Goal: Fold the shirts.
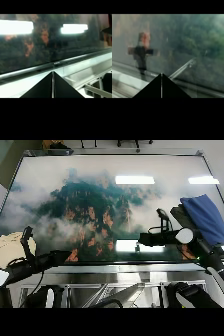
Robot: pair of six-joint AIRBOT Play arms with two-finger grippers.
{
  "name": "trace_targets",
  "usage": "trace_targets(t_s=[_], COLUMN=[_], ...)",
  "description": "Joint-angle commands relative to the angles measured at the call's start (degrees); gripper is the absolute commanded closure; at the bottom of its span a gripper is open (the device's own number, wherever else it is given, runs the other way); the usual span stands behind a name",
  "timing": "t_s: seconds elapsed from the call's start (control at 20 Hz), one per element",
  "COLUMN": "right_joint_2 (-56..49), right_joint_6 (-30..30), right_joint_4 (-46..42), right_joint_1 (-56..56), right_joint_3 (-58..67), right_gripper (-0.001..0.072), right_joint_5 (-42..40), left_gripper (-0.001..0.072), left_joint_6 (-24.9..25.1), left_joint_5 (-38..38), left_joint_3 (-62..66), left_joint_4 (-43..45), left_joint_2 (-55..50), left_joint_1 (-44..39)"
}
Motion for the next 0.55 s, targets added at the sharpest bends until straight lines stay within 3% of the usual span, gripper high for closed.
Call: trace_targets(t_s=[0.0, 0.5], right_joint_2=[1.8, 1.7], right_joint_6=[0.0, 0.0], right_joint_4=[0.6, 0.6], right_joint_1=[5.2, 5.2], right_joint_3=[-4.9, -5.0], right_gripper=[0.0693, 0.0693], right_joint_5=[-4.2, -4.3], left_gripper=[0.0691, 0.0690], left_joint_6=[-0.1, -0.1], left_joint_5=[1.6, 1.4], left_joint_3=[-6.2, -6.2], left_joint_4=[-5.6, -5.4], left_joint_2=[3.5, 9.5], left_joint_1=[0.0, 0.0])
